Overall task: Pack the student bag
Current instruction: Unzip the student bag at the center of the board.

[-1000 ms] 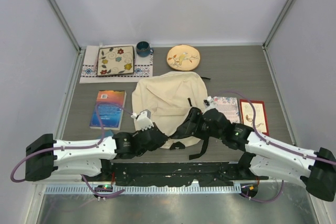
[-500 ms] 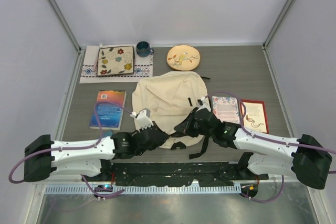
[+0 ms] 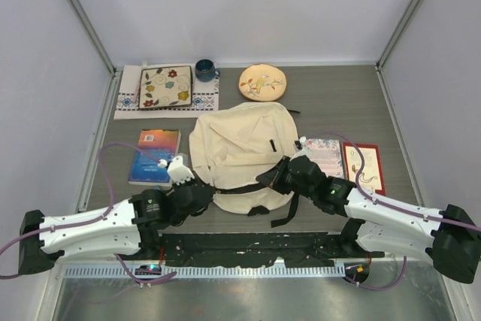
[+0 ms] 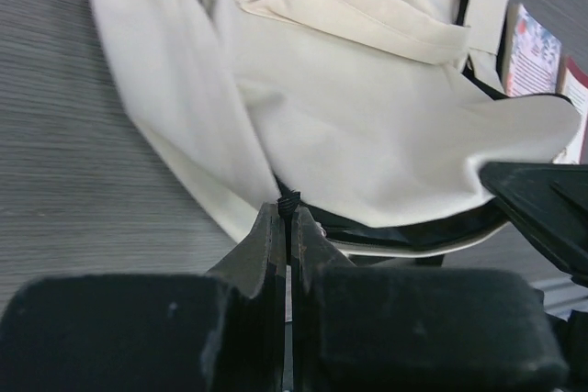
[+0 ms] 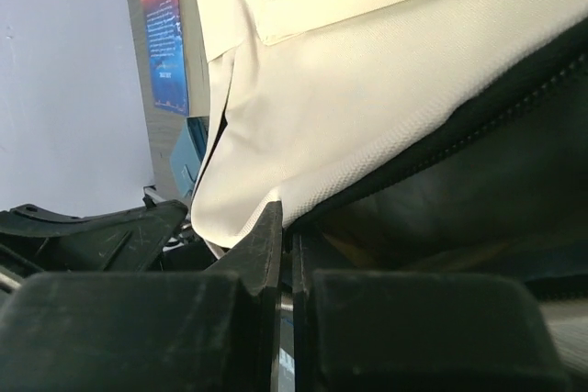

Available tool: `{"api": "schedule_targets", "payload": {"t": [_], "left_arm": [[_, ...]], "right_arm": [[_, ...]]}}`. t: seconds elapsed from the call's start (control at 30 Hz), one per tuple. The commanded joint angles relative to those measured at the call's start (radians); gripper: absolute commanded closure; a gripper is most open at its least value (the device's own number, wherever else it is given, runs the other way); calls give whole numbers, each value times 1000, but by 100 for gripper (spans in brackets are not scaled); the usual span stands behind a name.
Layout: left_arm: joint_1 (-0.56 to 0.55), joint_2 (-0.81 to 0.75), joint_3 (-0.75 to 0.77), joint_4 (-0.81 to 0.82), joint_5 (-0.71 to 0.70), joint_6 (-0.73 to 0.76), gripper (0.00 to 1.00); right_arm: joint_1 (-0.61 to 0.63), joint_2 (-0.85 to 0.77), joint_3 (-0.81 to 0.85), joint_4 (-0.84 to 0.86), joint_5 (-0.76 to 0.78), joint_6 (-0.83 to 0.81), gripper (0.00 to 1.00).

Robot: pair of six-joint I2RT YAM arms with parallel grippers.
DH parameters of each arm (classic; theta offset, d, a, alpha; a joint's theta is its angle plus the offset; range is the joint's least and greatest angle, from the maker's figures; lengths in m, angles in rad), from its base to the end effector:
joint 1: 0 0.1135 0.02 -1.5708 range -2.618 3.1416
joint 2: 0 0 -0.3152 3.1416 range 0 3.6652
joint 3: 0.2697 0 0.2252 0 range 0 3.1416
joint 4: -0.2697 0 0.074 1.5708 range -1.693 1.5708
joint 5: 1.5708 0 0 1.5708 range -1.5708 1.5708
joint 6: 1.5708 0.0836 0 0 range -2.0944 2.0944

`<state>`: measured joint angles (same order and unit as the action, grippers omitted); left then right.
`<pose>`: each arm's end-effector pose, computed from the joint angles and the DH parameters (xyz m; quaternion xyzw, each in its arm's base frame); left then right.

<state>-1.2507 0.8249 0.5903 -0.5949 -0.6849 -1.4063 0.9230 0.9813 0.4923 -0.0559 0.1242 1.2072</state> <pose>0.0895 -0.1019 0.2506 -0.1895 0.8659 -0.2561 0.3857 0.1282 0.1523 0.2452 0.1533 0.8565 0.4023 0.2846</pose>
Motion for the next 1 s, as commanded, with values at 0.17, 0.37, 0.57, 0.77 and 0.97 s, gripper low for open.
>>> {"api": "schedule_targets", "payload": {"t": [0.17,0.37,0.57,0.77,0.97], "left_arm": [[95,-98,-27,-272,-159,4,100],[260,-32,-6,-130,-70,203,100],[318,55,29,-54,-21,351,100],[321,40,7,23,96,359,100],[320,-3,-9,81,177,342,100]], "right_arm": [[-15,-53,-35,-10,74,11,99],[-15,-85,-67,1,48,6,99],[-13,-141,-103,7,40,0,99],[-15,-115,-78,86,-69,-125,68],[19,37,103,33,-232,-375,43]]}}
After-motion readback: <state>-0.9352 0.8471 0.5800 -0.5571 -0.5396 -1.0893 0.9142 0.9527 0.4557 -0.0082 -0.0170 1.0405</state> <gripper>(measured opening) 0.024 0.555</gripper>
